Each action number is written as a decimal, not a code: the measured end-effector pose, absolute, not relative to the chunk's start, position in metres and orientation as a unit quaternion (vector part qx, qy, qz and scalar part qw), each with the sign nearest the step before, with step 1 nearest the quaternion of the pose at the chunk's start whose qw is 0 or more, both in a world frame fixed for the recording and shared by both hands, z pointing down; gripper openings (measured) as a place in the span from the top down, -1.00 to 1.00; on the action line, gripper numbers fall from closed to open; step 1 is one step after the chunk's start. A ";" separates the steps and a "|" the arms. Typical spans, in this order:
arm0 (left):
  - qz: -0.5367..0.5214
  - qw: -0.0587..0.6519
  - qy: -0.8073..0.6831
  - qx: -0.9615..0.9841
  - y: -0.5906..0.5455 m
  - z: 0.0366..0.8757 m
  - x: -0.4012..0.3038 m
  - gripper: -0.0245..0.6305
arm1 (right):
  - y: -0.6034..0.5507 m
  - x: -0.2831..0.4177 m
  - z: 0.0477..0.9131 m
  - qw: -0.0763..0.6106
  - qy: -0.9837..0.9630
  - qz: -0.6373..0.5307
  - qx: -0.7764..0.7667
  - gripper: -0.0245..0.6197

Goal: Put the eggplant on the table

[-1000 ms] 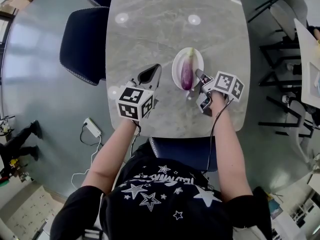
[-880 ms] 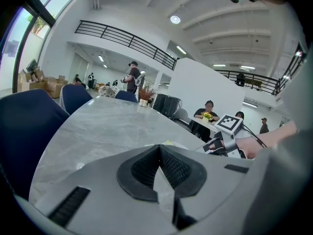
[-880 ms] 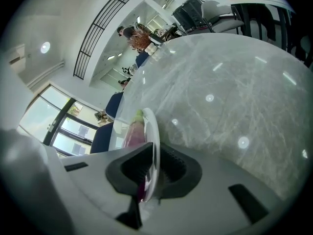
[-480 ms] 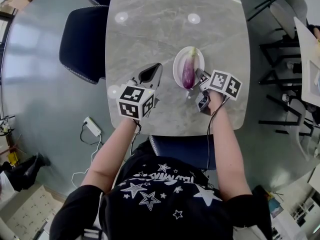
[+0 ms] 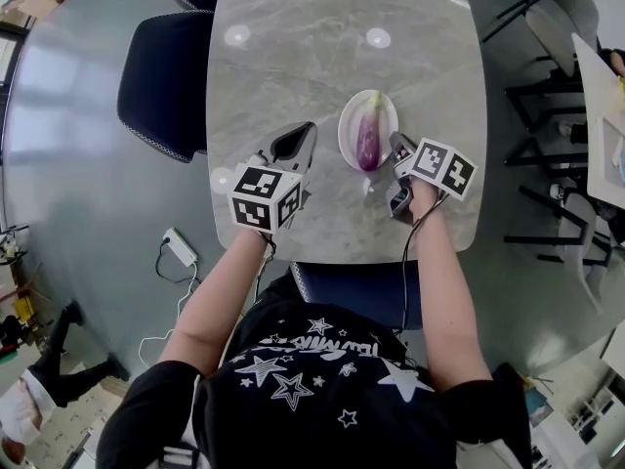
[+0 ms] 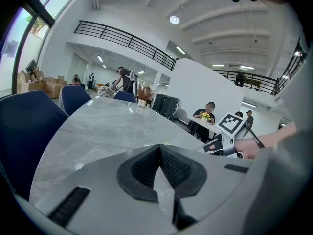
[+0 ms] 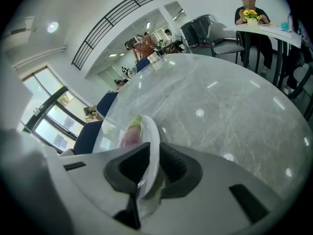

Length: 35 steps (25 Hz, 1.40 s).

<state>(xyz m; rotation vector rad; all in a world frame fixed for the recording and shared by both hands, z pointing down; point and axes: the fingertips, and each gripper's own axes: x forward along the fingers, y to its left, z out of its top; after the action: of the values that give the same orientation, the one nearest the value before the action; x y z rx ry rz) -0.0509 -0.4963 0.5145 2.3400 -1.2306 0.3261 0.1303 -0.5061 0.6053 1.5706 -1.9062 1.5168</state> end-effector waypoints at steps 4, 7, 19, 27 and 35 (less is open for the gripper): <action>0.116 0.234 -0.452 0.853 -0.493 0.510 -0.053 0.90 | -0.502 0.126 0.598 0.116 -0.664 0.516 0.528 0.74; 0.113 0.231 -0.454 0.853 -0.486 0.504 -0.057 0.90 | -0.497 0.118 0.589 0.109 -0.679 0.512 0.514 0.74; 0.094 0.204 -0.453 0.863 -0.443 0.466 -0.075 0.90 | -0.459 0.105 0.545 0.070 -0.703 0.495 0.505 0.75; 0.077 0.182 -0.432 0.880 -0.408 0.437 -0.076 0.90 | -0.423 0.103 0.511 0.054 -0.710 0.473 0.519 0.75; 0.071 0.181 -0.407 0.893 -0.386 0.426 -0.072 0.90 | -0.390 0.111 0.484 0.048 -0.709 0.452 0.540 0.83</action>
<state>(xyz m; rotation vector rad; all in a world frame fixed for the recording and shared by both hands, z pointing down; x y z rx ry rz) -0.0717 -0.3855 0.4256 2.5214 -1.1486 0.2016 0.1112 -0.3905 0.4842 1.6457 -2.1603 1.3767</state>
